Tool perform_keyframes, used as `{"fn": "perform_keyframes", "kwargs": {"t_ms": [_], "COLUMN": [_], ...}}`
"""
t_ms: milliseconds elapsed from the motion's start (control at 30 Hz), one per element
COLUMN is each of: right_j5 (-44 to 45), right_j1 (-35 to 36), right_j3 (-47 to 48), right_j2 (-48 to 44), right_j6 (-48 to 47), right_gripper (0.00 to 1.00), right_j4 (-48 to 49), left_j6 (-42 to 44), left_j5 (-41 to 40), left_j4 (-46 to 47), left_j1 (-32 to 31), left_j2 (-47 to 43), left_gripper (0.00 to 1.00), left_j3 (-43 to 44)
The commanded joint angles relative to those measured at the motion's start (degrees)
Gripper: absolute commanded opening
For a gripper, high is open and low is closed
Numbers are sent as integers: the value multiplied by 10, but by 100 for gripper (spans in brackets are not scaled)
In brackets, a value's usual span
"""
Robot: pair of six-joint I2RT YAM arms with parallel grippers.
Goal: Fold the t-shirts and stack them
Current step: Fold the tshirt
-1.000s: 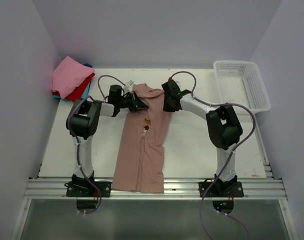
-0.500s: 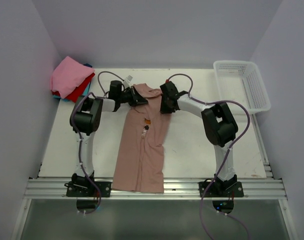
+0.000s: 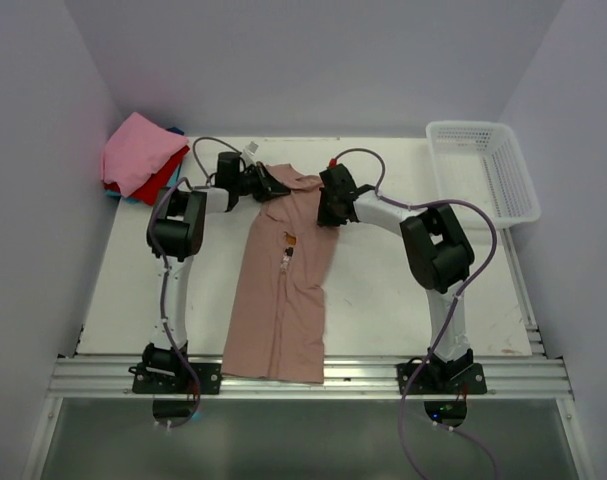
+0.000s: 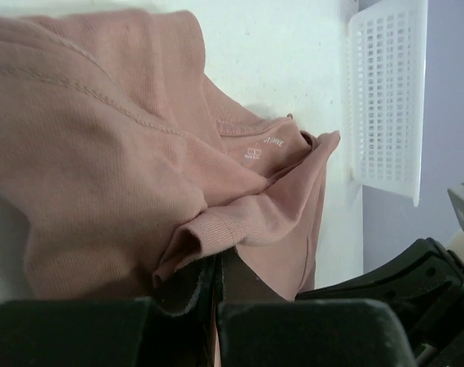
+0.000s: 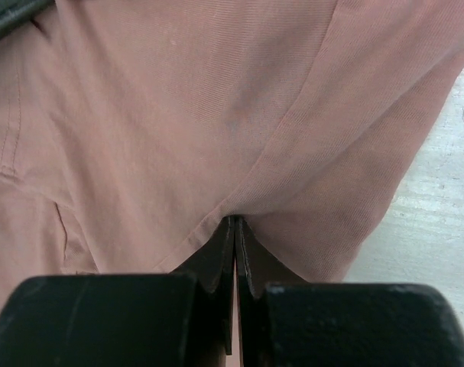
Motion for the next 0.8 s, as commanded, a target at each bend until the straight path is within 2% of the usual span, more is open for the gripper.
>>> {"fn": "perform_keyframes", "kwargs": {"t_ms": [0,267,533,633,767], "right_j5": [5,12,13,18,27], "right_j1": [3,3,3,2,2], "right_j3": [-26,-29,-28,-28,-27], "right_j2": [1,8,17,16,15], "right_j6": [-4,-11,-15,-19,-26], "right_gripper": [0,0,0,0,0], "right_j4": [-22,-29,-33,-39,-46], "left_j6": [-21,-81,-114,-119,-125], "left_j5": [-6,13,32,34,46], "left_j4": [-1,55,42,10,25], "left_j1": [19,22,26,30,42], "left_j2": [28,34,96,138,147], "left_gripper": [0,0,0,0,0], "left_j3": [47,88,184,228,241]}}
